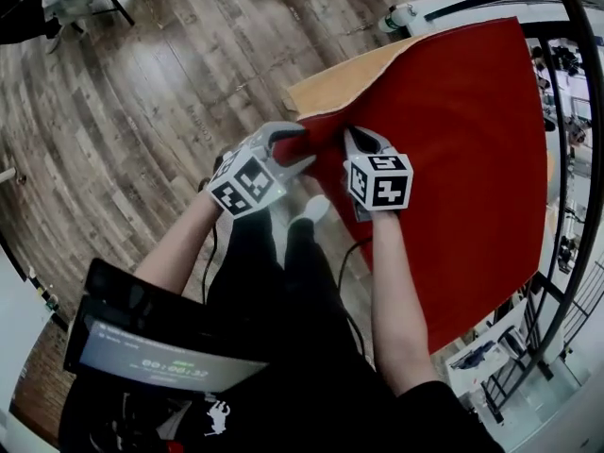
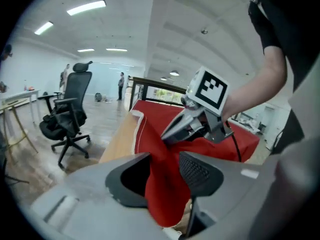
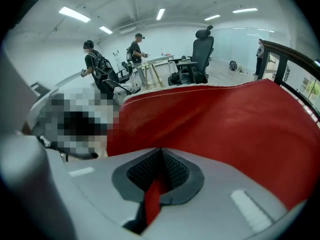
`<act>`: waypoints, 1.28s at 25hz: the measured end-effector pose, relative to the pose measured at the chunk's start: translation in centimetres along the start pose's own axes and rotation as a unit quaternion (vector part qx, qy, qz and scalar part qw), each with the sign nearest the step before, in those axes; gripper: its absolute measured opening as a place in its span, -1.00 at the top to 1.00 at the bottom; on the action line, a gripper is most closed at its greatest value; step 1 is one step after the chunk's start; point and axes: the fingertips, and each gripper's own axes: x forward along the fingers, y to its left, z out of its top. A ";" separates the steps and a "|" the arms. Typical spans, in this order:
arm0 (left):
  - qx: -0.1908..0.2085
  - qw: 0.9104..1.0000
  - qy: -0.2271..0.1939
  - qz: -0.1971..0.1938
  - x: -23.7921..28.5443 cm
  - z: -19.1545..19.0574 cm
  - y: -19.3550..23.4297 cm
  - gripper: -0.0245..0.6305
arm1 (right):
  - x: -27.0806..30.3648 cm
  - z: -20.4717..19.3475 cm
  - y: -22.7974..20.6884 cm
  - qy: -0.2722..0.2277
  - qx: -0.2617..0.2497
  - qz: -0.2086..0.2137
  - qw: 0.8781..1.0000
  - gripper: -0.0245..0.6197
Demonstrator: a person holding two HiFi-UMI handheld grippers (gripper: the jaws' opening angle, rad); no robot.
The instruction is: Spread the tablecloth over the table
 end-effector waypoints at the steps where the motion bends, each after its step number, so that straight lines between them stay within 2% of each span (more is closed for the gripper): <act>1: 0.016 1.000 0.000 -0.017 0.0 0.7 1.1 0.29 | 0.1 -0.1 -0.1 -0.005 0.005 0.005 1.000 0.90; 3: 0.029 0.999 0.001 -0.014 0.0 1.5 3.4 0.18 | 0.1 -0.2 -0.4 -0.017 0.013 0.006 1.000 0.90; 7: 0.019 0.998 -0.009 0.063 -1.0 1.0 6.1 0.16 | 0.3 -0.1 -0.4 -0.018 -0.020 -0.042 0.999 0.90; 8: 0.008 0.997 -0.015 0.075 -1.3 0.7 5.9 0.22 | 0.3 0.0 -0.2 -0.018 -0.022 -0.053 0.998 0.90; 10: -0.011 0.996 -0.028 0.089 -2.1 0.7 5.2 0.68 | 0.5 0.3 1.0 -0.018 -0.028 -0.052 0.998 0.90; 12: -0.014 0.996 -0.042 0.080 -2.1 1.3 4.5 0.73 | 0.3 0.9 2.4 -0.031 -0.020 -0.040 0.999 0.90; 14: -0.003 0.997 -0.047 0.053 -0.8 1.6 3.8 0.55 | -0.3 0.7 2.1 -0.047 0.018 -0.071 0.996 0.90; 15: 0.003 0.998 -0.044 0.038 0.0 1.5 3.2 0.54 | -0.8 -0.2 1.9 -0.048 0.031 -0.091 0.994 0.90; 18: 0.002 1.000 0.002 0.002 1.2 -0.1 0.1 0.55 | -5.1 -4.4 2.4 -0.063 0.077 -0.135 0.986 0.90; 19: 0.006 1.000 0.024 -0.008 1.8 -0.6 -0.4 0.56 | -7.3 -5.7 1.8 -0.076 0.107 -0.156 0.979 0.90; 21: 0.027 0.998 0.055 -0.010 3.0 -1.1 0.5 0.57 | -11.1 -8.7 -0.1 -0.104 0.176 -0.202 0.958 0.90; 22: 0.039 0.997 0.060 0.003 3.0 -1.1 1.3 0.65 | -12.9 -10.5 -0.6 -0.117 0.204 -0.216 0.948 0.90; 24: 0.049 0.997 0.051 0.039 1.6 0.1 1.2 0.70 | -17.6 -14.1 -0.7 -0.167 0.239 -0.225 0.930 0.90; 26: 0.056 0.997 0.027 0.039 0.2 2.9 -2.2 0.88 | -24.2 -17.6 0.1 -0.238 0.259 -0.226 0.908 0.90; 28: 0.071 0.997 0.010 0.013 -0.6 5.5 -7.1 0.91 | -30.8 -21.1 1.3 -0.294 0.275 -0.237 0.884 0.90; 30: 0.079 0.997 -0.004 -0.002 -1.3 7.1 -11.8 0.91 | -36.4 -24.6 2.9 -0.325 0.284 -0.254 0.866 0.90; 32: 0.088 0.996 -0.025 -0.009 -2.4 8.5 -17.2 0.91 | -41.0 -28.2 4.7 -0.341 0.276 -0.273 0.856 0.90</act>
